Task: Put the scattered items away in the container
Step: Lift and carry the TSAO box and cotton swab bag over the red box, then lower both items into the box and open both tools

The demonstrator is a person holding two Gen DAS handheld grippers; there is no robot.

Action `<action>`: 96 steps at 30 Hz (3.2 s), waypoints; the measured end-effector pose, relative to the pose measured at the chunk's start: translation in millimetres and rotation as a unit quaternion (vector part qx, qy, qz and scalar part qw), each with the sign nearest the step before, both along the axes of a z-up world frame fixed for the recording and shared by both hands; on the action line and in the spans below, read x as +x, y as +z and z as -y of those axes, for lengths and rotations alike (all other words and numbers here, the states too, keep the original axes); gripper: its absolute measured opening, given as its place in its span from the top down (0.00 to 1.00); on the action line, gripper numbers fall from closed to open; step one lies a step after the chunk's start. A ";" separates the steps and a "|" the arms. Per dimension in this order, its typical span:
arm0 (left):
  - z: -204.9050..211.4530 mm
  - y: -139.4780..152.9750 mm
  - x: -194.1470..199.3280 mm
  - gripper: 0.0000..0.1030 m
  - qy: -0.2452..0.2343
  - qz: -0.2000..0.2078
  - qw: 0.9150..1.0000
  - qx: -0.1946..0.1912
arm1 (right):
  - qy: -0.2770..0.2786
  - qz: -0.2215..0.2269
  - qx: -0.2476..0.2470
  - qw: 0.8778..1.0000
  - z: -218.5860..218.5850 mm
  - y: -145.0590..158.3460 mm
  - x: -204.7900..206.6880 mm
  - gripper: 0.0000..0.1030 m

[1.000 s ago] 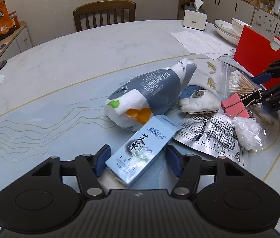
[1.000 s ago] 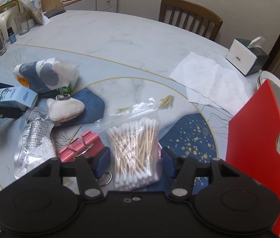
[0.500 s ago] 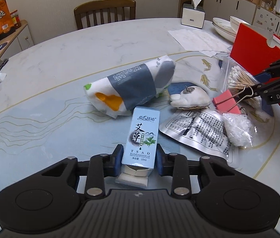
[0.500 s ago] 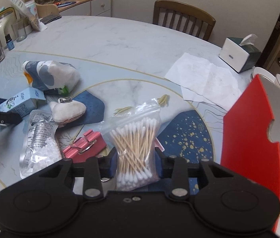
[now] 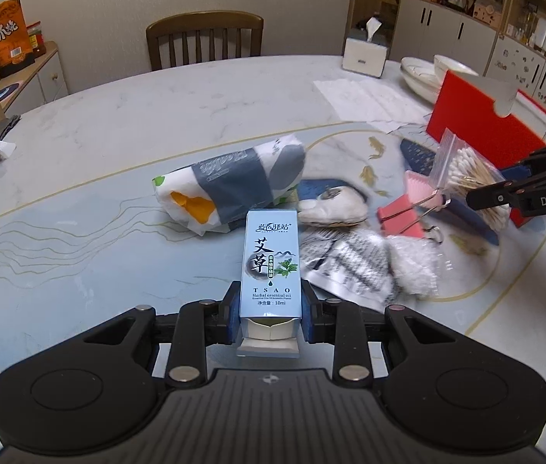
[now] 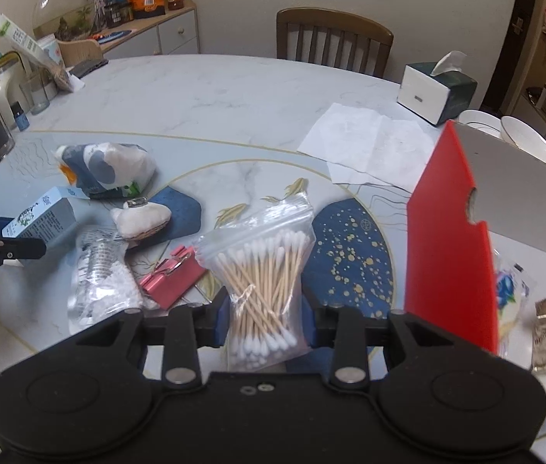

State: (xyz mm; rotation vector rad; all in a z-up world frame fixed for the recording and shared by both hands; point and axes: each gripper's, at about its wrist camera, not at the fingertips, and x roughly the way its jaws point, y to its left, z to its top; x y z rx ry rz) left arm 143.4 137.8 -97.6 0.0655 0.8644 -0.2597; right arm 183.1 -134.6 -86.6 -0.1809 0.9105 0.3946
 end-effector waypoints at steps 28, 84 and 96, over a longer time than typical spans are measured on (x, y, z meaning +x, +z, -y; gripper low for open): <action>111.5 80.5 -25.3 0.73 -0.057 0.056 0.996 -0.039 | -0.024 0.037 0.046 0.998 82.5 73.3 -38.0 0.67; 391.4 53.2 114.4 0.73 -0.170 0.037 0.983 0.063 | -0.124 -0.022 0.045 0.991 295.1 30.0 82.6 0.67; 411.3 28.6 149.0 0.73 -0.169 0.007 0.979 0.111 | -0.108 -0.047 0.012 0.993 278.7 10.9 117.7 0.67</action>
